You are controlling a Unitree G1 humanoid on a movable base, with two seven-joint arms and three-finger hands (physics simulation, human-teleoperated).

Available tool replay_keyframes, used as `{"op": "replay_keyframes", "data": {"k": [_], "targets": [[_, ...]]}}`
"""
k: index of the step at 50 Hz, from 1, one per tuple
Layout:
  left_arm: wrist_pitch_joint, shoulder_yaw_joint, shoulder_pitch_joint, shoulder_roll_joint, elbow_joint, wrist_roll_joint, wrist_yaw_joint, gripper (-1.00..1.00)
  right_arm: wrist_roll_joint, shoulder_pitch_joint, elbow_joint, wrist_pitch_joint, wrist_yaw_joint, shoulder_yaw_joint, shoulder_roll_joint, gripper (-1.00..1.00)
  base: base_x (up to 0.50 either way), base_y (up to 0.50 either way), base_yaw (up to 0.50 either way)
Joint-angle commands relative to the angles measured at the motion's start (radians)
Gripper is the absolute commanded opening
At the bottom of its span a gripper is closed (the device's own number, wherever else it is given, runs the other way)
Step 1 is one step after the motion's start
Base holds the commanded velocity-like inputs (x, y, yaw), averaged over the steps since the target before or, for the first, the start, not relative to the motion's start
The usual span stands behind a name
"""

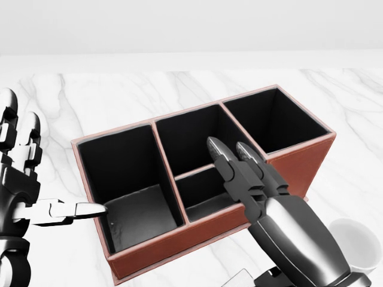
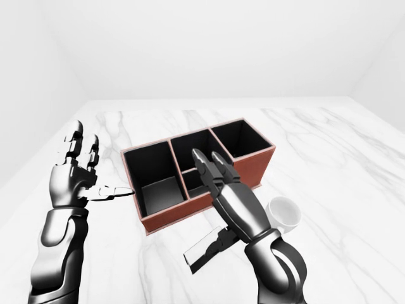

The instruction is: Pick up the book and place it in the front compartment of the caddy.

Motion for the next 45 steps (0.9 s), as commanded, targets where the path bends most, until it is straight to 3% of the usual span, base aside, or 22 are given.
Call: {"op": "replay_keyframes", "data": {"k": [1,45], "targets": [[0.000,-0.001,-0.001,0.001,0.004,0.000,0.001,1.00,-0.013,0.042,-0.006,0.000,0.002,0.016,0.000,1.00,0.00,0.00,0.00],[0.000,0.001,-0.002,0.000,0.000,0.000,0.000,1.00,-0.031,0.168,0.087,0.000,-0.130,0.120,-0.037,1.00,0.00,0.00,0.00]]}}
